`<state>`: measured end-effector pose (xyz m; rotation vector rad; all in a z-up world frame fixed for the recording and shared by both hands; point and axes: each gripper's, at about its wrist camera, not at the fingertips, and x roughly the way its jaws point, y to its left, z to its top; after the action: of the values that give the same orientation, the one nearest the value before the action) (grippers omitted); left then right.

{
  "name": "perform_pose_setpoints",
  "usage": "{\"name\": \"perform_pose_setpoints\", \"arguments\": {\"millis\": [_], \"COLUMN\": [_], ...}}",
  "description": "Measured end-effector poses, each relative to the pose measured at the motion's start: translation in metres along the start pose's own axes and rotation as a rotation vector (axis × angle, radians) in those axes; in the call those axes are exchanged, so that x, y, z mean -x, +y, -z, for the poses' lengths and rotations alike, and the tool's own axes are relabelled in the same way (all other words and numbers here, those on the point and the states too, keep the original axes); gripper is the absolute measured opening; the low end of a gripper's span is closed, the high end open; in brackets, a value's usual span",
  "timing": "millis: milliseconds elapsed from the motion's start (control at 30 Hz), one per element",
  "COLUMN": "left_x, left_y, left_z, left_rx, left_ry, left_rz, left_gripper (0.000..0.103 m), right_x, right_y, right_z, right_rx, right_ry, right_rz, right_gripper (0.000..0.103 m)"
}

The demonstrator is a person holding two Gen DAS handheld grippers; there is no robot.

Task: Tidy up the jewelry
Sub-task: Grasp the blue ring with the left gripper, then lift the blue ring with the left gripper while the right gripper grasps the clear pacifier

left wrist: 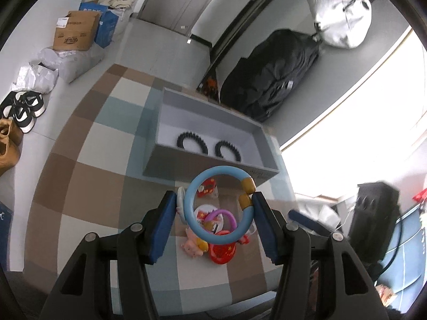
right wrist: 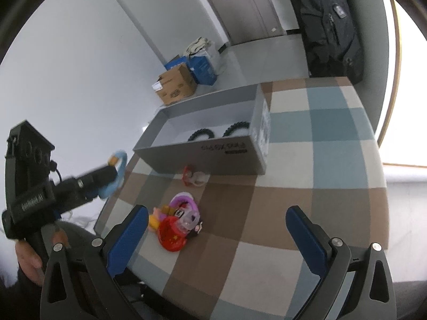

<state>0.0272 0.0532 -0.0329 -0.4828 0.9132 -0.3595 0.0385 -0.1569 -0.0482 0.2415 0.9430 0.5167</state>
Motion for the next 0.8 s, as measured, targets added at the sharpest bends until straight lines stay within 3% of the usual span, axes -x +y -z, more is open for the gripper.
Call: {"name": "perform_pose_setpoints", "arguments": {"millis": [133,367,800], "left_x": [0.006,0.012,0.016], "left_y": [0.007,0.011,0.012], "left_z": [-0.006,-0.008,-0.008], "left_rx": [0.032,0.042,0.004], "left_ry": [-0.020,-0.036,-0.040], "left_rz": [0.024,0.039,0.028], "left_gripper": [0.052,0.052,0.052], "right_x": [-0.005,-0.018,-0.042], "right_y": [0.010,0.025,0.040], "right_z": [0.005,0.010,0.013], "right_rx": [0.038,0.102,0.162], "right_ry": [0.022,0.058,0.102], "right_rz": [-0.016,-0.018,0.038], "right_gripper": [0.103,0.092,0.046]}}
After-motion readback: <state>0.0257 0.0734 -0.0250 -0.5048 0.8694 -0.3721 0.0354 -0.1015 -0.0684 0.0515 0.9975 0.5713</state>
